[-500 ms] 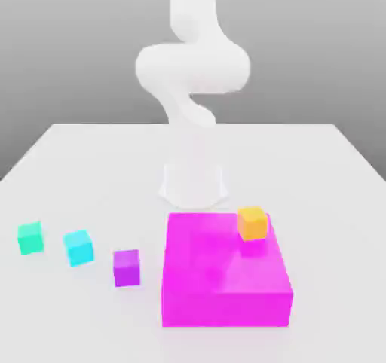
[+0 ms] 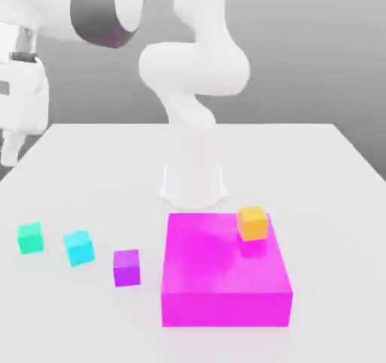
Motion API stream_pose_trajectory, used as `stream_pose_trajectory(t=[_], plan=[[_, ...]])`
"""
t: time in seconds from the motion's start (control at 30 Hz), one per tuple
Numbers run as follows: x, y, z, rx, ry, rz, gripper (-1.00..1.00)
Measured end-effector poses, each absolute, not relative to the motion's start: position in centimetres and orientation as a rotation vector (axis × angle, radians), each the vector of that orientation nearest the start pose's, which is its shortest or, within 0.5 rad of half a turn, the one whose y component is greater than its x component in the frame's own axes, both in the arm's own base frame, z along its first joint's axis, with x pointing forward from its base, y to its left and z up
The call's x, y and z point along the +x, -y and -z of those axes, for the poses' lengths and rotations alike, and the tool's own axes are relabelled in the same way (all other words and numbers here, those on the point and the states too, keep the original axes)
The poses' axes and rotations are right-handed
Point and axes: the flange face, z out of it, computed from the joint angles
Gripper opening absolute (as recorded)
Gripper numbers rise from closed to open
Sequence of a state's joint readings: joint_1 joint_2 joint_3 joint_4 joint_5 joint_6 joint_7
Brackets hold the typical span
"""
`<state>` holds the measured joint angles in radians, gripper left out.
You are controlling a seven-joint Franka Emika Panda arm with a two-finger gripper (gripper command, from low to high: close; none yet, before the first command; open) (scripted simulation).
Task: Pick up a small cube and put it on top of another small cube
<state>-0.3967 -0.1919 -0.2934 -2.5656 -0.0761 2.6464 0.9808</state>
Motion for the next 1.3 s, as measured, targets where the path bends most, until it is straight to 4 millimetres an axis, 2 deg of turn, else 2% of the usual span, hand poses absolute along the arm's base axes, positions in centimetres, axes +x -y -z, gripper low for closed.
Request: stream_pose_trajectory(t=[0.07, 0.13, 0.2, 0.27, 0.33, 0.47, 0.5, 0.73, 0.93, 1.0, 1.03, 1.13, 1.3], plan=[[33.0, 31.3, -31.7, -2.038, -2.325, 0.315, 0.0], [29.0, 33.7, -27.8, -1.914, -2.457, 0.225, 0.0], [25.3, 35.0, -24.0, -1.801, -2.559, 0.133, 0.0], [22.3, 35.1, -20.6, -1.711, -2.63, 0.043, 0.0], [21.4, 35.1, -18.1, -1.683, -2.652, 0.011, 0.0], [21.1, 35.1, -13.7, -1.675, -2.659, 0.001, 0.0], [21.0, 35.0, -12.9, -1.674, -2.66, 0.001, -1.0], [21.0, 35.0, -12.8, -1.673, -2.66, 0.0, -1.0], [21.3, 34.9, -18.4, -1.672, -2.659, 0.001, -1.0], [23.6, 32.9, -20.1, -1.654, -2.653, 0.001, -1.0], [25.6, 31.0, -20.8, -1.671, -2.632, -0.001, -1.0], [29.6, 26.0, -23.0, -1.65, -2.62, -0.01, -1.0], [33.1, 18.0, -26.3, -1.571, -2.644, -0.035, -1.0]])
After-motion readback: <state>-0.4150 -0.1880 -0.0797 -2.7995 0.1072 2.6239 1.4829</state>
